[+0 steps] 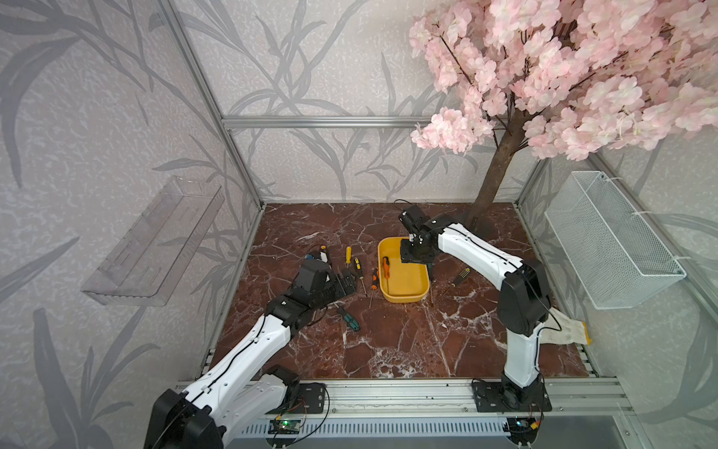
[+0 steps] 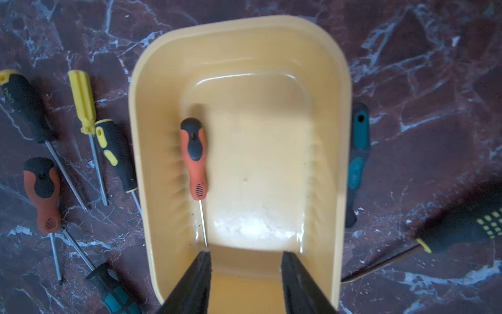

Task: Put the screwdriver on the desktop into the storage box
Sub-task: Pick up the screwdriver from the center of the board.

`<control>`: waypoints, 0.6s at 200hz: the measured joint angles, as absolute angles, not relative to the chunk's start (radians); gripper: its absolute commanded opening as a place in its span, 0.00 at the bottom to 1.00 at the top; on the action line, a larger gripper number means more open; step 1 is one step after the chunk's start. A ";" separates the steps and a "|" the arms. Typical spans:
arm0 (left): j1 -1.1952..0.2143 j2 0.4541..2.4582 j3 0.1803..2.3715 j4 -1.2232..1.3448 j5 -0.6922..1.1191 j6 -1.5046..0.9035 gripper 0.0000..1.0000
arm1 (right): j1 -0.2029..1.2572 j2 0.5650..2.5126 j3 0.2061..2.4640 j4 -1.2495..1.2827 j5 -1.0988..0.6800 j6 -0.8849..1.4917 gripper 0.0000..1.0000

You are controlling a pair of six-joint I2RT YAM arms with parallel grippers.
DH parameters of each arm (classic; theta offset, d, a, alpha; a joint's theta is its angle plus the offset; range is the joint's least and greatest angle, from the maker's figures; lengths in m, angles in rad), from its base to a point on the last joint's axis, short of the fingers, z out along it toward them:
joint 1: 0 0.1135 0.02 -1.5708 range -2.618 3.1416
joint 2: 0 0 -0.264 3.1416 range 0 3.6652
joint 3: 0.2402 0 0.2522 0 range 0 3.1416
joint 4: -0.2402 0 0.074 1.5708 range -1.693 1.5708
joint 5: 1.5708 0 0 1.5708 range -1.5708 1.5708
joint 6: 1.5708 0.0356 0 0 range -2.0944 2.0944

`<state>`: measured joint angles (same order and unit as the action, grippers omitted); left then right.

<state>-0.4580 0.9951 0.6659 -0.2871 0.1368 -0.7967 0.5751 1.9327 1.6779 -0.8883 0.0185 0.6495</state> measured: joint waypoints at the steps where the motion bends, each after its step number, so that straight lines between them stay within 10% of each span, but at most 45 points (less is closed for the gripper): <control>1: -0.459 0.997 0.667 -0.286 0.137 -0.797 1.00 | 0.573 1.930 1.674 -0.887 0.019 0.651 0.46; 120: -0.764 1.359 0.861 -0.167 0.110 -0.804 0.98 | 0.286 1.643 1.248 -0.760 0.023 0.735 0.46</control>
<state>-0.7643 1.3590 0.8608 -0.1669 0.1097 -0.8040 0.2855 1.6432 1.2476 -0.7601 0.0227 0.7345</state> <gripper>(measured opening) 0.976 0.459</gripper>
